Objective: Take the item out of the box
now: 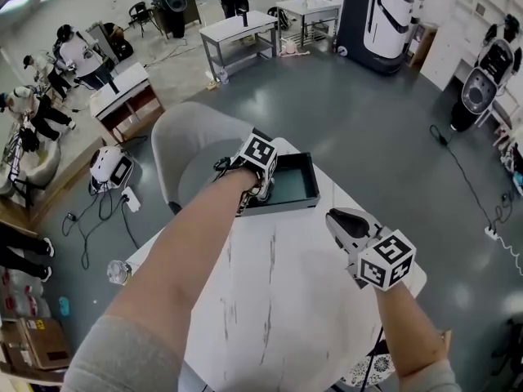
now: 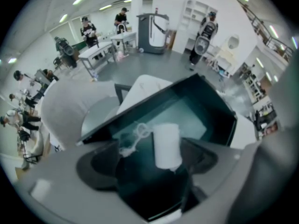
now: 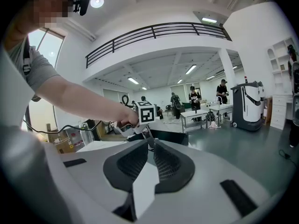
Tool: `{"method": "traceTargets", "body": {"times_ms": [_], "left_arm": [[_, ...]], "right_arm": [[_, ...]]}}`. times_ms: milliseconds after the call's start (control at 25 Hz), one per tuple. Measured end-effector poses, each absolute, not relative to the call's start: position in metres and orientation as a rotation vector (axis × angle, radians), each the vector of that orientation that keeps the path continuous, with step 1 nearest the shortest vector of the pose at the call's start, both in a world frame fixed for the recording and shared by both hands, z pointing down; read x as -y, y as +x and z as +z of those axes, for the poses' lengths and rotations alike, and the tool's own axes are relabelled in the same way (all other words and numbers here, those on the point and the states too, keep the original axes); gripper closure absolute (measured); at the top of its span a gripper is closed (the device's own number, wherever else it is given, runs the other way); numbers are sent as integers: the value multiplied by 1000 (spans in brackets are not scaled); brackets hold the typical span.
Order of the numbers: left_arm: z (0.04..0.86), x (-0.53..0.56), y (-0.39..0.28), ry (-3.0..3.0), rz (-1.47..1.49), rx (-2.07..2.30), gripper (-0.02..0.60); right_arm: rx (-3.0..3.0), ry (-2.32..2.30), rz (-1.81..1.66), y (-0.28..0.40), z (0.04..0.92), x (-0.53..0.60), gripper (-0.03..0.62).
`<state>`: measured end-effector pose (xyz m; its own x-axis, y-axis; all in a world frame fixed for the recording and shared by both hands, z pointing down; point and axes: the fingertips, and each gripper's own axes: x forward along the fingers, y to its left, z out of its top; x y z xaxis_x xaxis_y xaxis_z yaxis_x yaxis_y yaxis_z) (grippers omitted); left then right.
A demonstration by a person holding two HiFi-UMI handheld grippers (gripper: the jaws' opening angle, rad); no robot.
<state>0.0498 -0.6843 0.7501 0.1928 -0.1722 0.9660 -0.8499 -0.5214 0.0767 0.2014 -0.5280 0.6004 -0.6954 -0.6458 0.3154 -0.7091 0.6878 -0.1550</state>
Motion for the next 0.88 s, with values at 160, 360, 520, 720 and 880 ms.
{"method": "traceTargets", "body": {"times_ms": [160,360,520,720,880], "left_arm": [[752,682,51,1803,1394,932,172],[760,676,50,1779,1436,926,172],[758,665,43,1738,1561,900,173],[764,661,48,1740,1607,869,199],[771,662,65,1797,1550,819,319]], "right_arm": [[2656,1101,412,207,603,531,583],[2644,1116,406,210,606,537,583],[2642,1109,399,208,605,540,583],[2646,1106,399,205,607,540,583],[2645,1102,405,204,611,539,583]]}}
